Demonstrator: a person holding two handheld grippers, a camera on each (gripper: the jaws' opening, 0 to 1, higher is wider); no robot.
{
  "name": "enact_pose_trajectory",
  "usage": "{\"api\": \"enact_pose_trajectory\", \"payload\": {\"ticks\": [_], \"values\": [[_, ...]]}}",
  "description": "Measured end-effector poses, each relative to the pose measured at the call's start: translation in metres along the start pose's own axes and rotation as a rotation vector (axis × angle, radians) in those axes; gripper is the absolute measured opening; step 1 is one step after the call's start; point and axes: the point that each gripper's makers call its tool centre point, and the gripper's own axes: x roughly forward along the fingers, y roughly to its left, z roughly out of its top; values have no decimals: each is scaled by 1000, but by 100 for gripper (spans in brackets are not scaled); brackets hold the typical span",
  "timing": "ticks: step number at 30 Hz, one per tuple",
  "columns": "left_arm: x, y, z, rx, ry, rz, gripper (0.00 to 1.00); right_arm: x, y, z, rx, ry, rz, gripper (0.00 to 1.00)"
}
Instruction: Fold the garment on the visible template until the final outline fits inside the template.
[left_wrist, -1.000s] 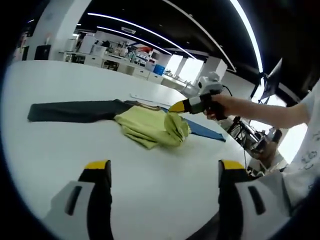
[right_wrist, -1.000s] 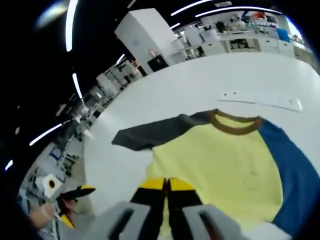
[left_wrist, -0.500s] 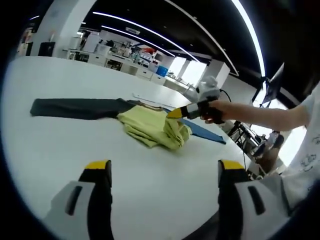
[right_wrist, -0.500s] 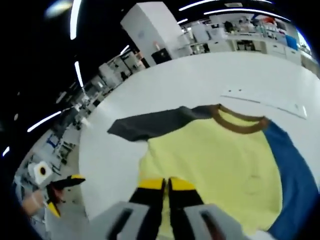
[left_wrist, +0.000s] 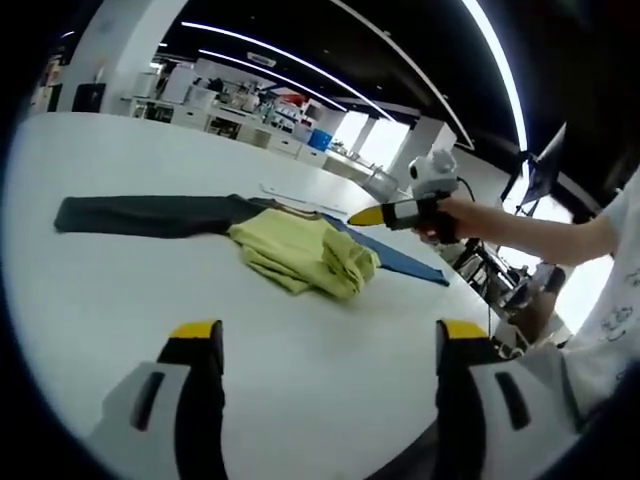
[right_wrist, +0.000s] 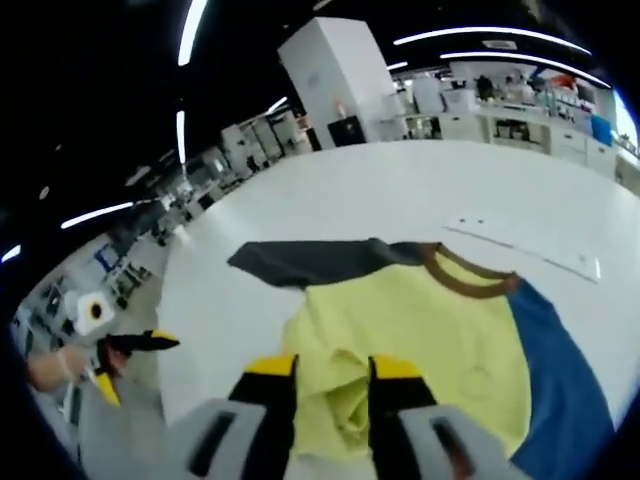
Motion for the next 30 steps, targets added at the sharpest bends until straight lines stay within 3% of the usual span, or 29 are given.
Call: {"api": "enact_pose_trajectory", "payload": {"ticks": [7, 11, 13, 24, 30], "values": [[0, -3, 1, 4, 1, -2, 85, -8, -5, -5, -60, -9, -23, 48], [-2, 0, 3, 3, -1, 0, 85, -9, -11, -3, -113, -23, -50, 75], [-2, 0, 3, 6, 0, 2, 85, -10, -15, -3, -138, -25, -67, 83], [-3, -1, 2, 3, 2, 6, 85, -15, -14, -15, -148, -8, -58, 73], [-3, 1, 2, 3, 1, 7, 85, -10, -14, -32, -90, 27, -27, 44]]}}
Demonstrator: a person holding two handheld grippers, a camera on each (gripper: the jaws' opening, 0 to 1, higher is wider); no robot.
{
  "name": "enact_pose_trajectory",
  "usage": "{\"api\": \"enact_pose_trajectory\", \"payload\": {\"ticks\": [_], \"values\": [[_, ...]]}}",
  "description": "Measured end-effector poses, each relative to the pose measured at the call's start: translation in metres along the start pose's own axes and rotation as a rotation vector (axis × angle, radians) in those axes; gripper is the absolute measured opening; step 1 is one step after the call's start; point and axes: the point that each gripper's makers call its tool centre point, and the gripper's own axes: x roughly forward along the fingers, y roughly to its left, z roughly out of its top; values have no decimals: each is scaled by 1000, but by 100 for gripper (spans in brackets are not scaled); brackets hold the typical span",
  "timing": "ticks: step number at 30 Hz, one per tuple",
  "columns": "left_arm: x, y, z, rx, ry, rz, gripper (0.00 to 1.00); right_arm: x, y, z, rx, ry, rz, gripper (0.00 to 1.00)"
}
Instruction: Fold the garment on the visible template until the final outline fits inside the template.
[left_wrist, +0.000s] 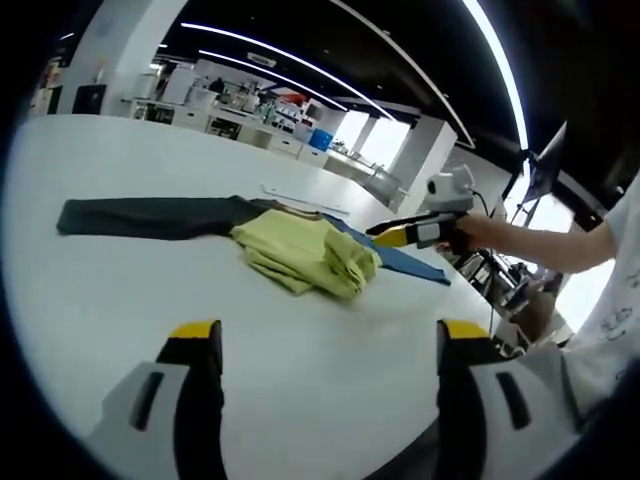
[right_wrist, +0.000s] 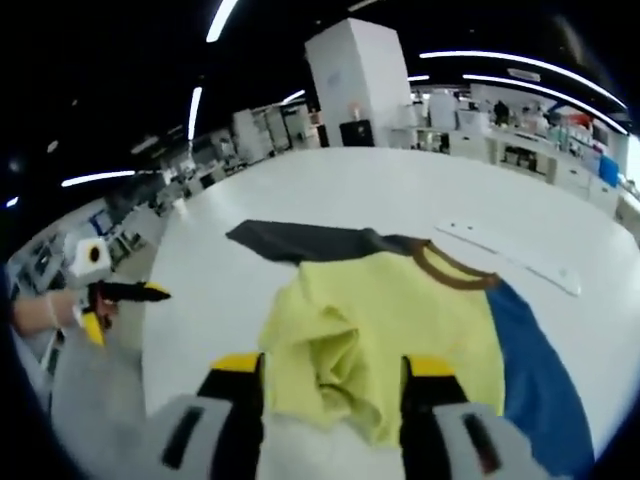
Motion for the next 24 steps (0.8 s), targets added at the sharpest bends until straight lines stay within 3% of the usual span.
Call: {"api": "enact_pose_trajectory", "payload": {"ticks": [12, 16, 18, 24], "values": [[-6, 5, -1, -13, -11, 14, 85, 11, -2, -12, 79, 26, -17, 22], [-8, 7, -2, -22, -15, 17, 85, 12, -2, -10, 102, 14, -21, 1], [-8, 6, -4, -23, -12, 20, 85, 14, -2, -11, 128, 17, -15, 7], [-8, 7, -3, -26, -16, 20, 85, 15, 0, -18, 136, 40, -11, 5]]}}
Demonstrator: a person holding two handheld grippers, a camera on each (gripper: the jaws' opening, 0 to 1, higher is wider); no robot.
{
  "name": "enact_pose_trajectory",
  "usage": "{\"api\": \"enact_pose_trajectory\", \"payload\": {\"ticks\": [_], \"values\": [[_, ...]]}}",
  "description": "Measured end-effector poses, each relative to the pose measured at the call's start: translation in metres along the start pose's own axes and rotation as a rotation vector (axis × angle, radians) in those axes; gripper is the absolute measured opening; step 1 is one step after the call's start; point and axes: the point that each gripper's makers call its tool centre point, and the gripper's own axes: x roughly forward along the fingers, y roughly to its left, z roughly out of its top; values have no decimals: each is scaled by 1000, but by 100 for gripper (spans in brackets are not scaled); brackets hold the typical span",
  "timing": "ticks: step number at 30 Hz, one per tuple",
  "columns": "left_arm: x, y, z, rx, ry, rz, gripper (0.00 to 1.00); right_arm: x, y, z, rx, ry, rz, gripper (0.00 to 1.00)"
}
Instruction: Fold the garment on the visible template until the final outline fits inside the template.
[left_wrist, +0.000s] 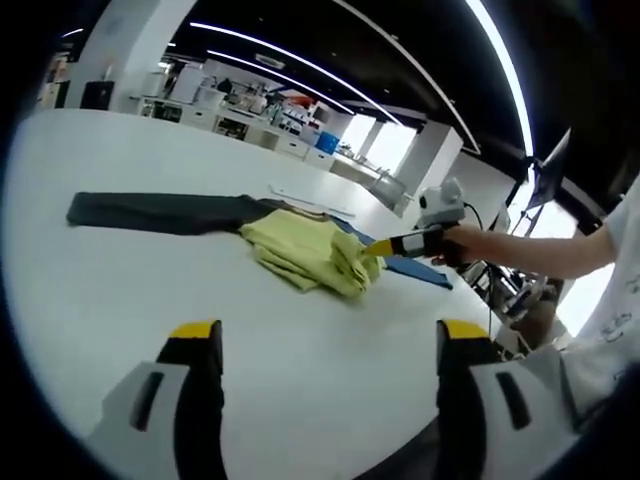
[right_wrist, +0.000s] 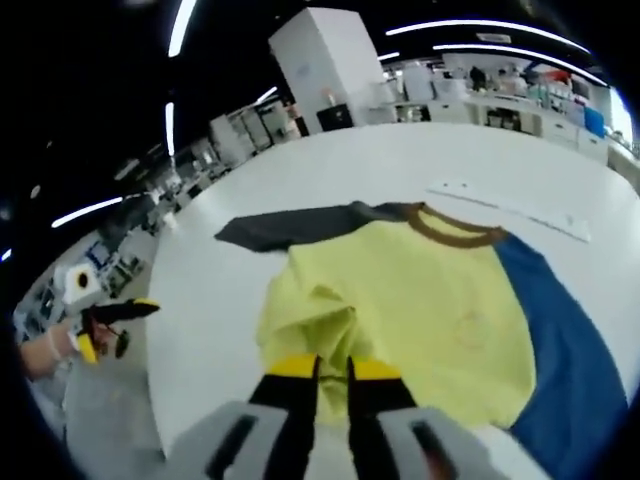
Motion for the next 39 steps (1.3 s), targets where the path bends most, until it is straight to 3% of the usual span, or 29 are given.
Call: {"api": "enact_pose_trajectory", "payload": {"ticks": [3, 9, 16, 19, 35, 39], "values": [[1, 0, 1, -1, -2, 0, 85, -2, 3, 1, 2, -5, -1, 0], [2, -2, 0, 4, 3, -5, 85, -13, 5, 5, -1, -22, 8, 0], [4, -3, -5, -2, 9, -13, 84, -50, 17, 14, 4, -82, 36, 0], [6, -3, -6, -1, 12, -14, 84, -63, 12, 16, -10, -103, 37, 0], [14, -7, -6, 10, 21, -30, 81, -125, -6, -13, 43, -175, -18, 0], [20, -12, -9, 56, 48, -27, 79, -135, -14, -22, 65, -177, -30, 0]]}}
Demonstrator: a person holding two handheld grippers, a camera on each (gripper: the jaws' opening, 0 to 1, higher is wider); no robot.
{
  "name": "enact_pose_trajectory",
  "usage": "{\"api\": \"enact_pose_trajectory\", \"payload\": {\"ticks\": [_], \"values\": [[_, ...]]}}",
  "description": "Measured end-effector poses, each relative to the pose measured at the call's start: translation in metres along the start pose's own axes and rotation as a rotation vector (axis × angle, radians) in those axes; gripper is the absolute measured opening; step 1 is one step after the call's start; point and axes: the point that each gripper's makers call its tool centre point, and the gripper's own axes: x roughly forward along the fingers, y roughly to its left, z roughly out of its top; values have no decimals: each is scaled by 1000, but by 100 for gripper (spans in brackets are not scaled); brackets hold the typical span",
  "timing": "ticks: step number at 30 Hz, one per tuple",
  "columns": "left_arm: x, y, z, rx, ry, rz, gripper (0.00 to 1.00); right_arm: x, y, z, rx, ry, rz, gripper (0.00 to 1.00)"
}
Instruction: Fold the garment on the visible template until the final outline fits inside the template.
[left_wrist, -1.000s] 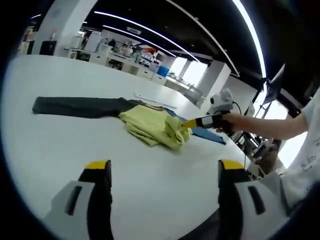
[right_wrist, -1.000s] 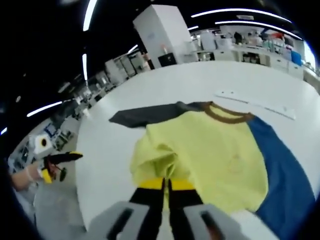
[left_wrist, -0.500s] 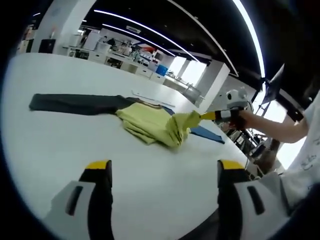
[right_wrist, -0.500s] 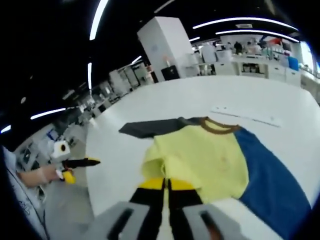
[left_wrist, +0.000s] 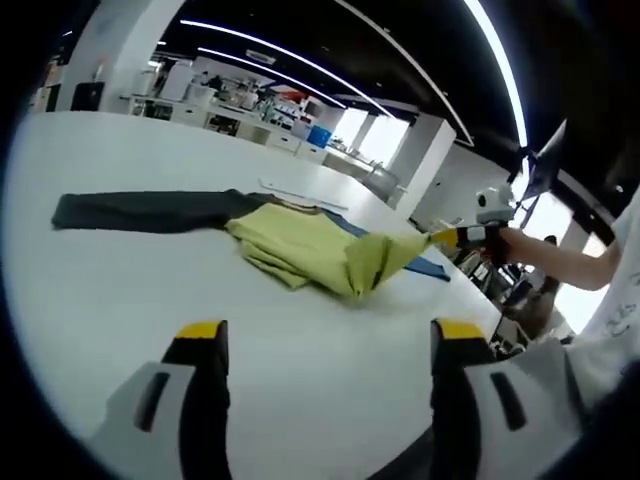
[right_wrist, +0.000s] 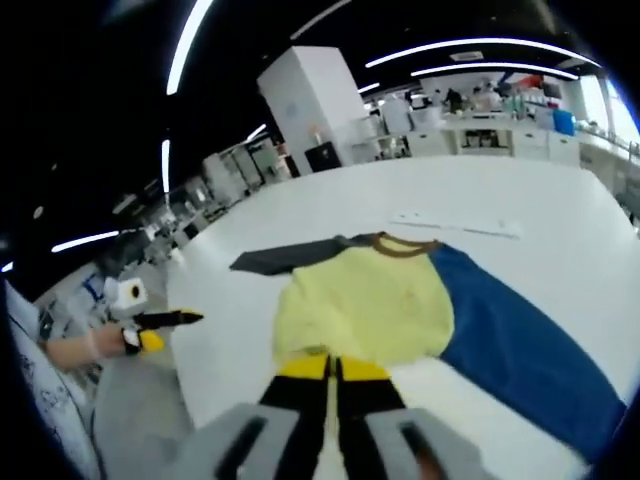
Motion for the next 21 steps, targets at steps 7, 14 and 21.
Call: {"api": "enact_pose_trajectory", "payload": {"ticks": [7, 14, 21], "values": [[8, -5, 5, 60, 22, -3, 74, -17, -5, -17, 38, -10, -28, 0], [26, -2, 13, 136, 63, 4, 67, -29, -9, -46, 59, 15, -53, 0], [47, 1, 25, 226, 65, 41, 50, -34, -12, -60, 109, 3, -70, 0]]}}
